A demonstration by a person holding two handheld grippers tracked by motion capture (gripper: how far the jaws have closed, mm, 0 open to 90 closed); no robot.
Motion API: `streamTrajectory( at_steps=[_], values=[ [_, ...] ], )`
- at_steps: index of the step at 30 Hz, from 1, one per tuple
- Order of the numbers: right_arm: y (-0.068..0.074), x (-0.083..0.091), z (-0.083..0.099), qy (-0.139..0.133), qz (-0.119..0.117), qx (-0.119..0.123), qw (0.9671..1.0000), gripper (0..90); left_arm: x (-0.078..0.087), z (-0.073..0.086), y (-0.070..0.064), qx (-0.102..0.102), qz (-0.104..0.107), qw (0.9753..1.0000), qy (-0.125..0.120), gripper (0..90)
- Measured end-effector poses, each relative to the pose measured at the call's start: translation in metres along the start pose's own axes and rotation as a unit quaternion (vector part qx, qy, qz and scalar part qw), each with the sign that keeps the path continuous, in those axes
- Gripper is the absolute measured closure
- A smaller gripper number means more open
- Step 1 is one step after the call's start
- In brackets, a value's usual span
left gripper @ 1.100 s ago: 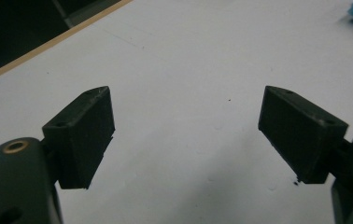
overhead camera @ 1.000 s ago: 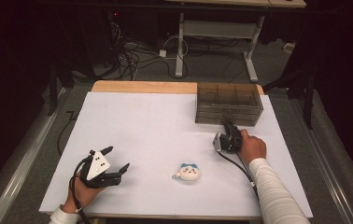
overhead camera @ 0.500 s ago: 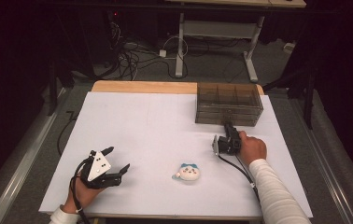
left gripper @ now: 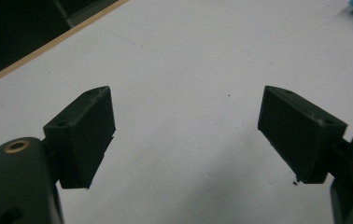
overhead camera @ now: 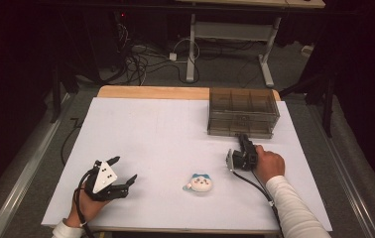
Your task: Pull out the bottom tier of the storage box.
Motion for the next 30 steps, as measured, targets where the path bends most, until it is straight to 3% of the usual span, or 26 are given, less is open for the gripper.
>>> streamTrajectory(
  at_steps=[5,6,7,8,9,10,12,14,18,19,20,23,24,25,27,30],
  values=[
    [-0.003,0.003,0.002,0.002,-0.047,-0.039,0.9981,78.5,0.0,0.0,0.001,-0.002,-0.005,1.0,0.0,18.1],
    [-0.005,0.005,0.004,0.0,-0.071,-0.07,0.995,78.0,0.001,0.0,0.001,-0.002,-0.005,1.0,0.0,18.1],
    [-0.005,0.005,0.004,0.0,-0.071,-0.07,0.995,78.0,0.001,0.0,0.001,-0.002,-0.005,1.0,0.001,18.1],
    [-0.008,0.007,0.007,-0.006,-0.096,-0.112,0.9891,79.7,0.001,0.0,0.001,-0.002,-0.004,1.0,0.001,18.1],
    [-0.008,0.007,0.007,-0.006,-0.096,-0.112,0.9891,79.7,0.001,0.0,0.001,-0.002,-0.005,1.0,0.0,18.1],
    [-0.011,0.008,0.008,-0.01,-0.108,-0.135,0.9849,80.5,0.001,0.0,0.001,-0.001,-0.005,1.0,0.0,18.1],
    [-0.018,0.01,0.013,-0.019,-0.128,-0.19,0.9733,83.1,0.001,-0.001,0.001,-0.002,-0.005,1.0,0.0,18.1],
    [-0.025,0.011,0.017,-0.026,-0.145,-0.247,0.9577,85.6,0.001,-0.001,0.001,-0.002,-0.006,1.0,0.0,18.1],
    [-0.04,0.009,0.03,-0.021,-0.155,-0.322,0.9337,89.0,0.001,-0.002,0.0,-0.004,-0.008,1.0,0.0,18.1],
    [-0.047,0.005,0.037,-0.013,-0.155,-0.35,0.9236,89.9,0.001,-0.002,0.0,-0.004,-0.008,1.0,0.0,18.1],
    [-0.047,0.005,0.037,-0.013,-0.155,-0.35,0.9236,89.9,0.0,-0.002,0.0,-0.004,-0.008,1.0,0.0,18.1],
    [-0.055,-0.001,0.048,0.001,-0.168,-0.392,0.9043,90.0,0.0,-0.001,0.0,-0.004,-0.008,1.0,0.001,18.1],
    [-0.056,-0.004,0.051,0.007,-0.176,-0.399,0.8997,90.0,0.0,-0.001,0.0,-0.005,-0.008,1.0,0.001,18.1],
    [-0.057,-0.006,0.053,0.013,-0.179,-0.403,0.8976,90.0,0.0,-0.001,0.0,-0.005,-0.007,1.0,0.001,18.1],
    [-0.059,-0.011,0.06,0.027,-0.18,-0.404,0.8965,90.0,-0.001,-0.001,-0.001,-0.006,-0.005,1.0,0.002,18.1],
    [-0.059,-0.018,0.066,0.04,-0.192,-0.408,0.8915,90.0,-0.001,-0.001,-0.002,-0.008,-0.003,1.0,0.003,18.1]
  ],
)
Point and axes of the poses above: each handheld gripper's, and its own axes: x roughly backward along the jaws, z roughly out of its underside, y roughly to its left, the point moved 7 cm from there along -x, roughly forward along the jaws, and after that the axes turned 1 degree about -z, right-handed, at the moved point
